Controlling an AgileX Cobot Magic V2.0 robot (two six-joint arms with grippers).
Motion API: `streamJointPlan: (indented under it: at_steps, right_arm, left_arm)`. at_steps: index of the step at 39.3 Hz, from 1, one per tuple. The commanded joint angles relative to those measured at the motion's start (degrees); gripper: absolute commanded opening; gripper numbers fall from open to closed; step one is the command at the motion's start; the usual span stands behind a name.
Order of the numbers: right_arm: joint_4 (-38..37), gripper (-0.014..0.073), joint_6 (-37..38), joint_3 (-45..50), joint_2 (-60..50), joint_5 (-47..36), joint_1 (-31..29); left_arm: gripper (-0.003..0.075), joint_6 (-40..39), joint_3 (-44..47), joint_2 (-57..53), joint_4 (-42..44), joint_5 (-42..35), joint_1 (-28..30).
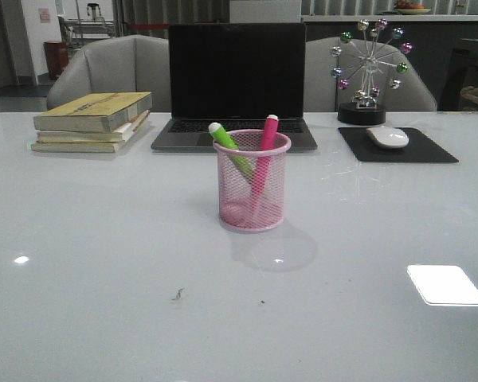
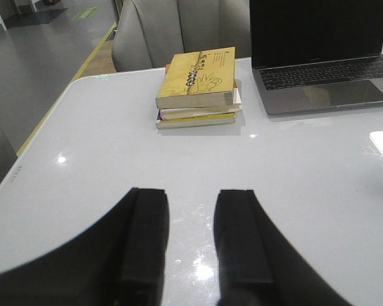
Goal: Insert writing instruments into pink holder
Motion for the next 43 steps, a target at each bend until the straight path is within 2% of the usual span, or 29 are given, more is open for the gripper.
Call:
streamJointPlan:
  at_steps: [1, 14, 21, 29, 37, 43]
  right_arm:
    - [-0.9, 0.0379, -0.6, -1.5, -0.3, -4.3, -0.5]
    - [-0.9, 0.0361, -0.6, -1.5, -0.3, -5.6, -0.5]
    - [-0.9, 0.0228, -0.6, -1.5, -0.3, -5.6, -0.5]
    - [-0.9, 0.0020, -0.6, -1.5, -0.3, -5.5, -0.5]
    - [-1.2, 0.0031, -0.6, -1.5, -0.3, -5.0, -0.5]
    - [-5.4, 0.0031, -0.7, -1.5, -0.3, -5.0, -0.5]
  left_arm:
    - [0.0267, -0.7, -1.7, -0.2, 0.2, 1.4, 0.1]
    - [0.0267, -0.7, -1.7, -0.2, 0.2, 1.4, 0.1]
    - [0.0267, -0.7, -1.7, -0.2, 0.2, 1.4, 0.1]
    - [0.0267, -0.7, -1.7, -0.2, 0.2, 1.4, 0.1]
    - [0.0267, -0.7, -1.7, -0.2, 0.2, 1.4, 0.1]
    - [0.0267, -0.7, -1.7, -0.2, 0.2, 1.4, 0.1]
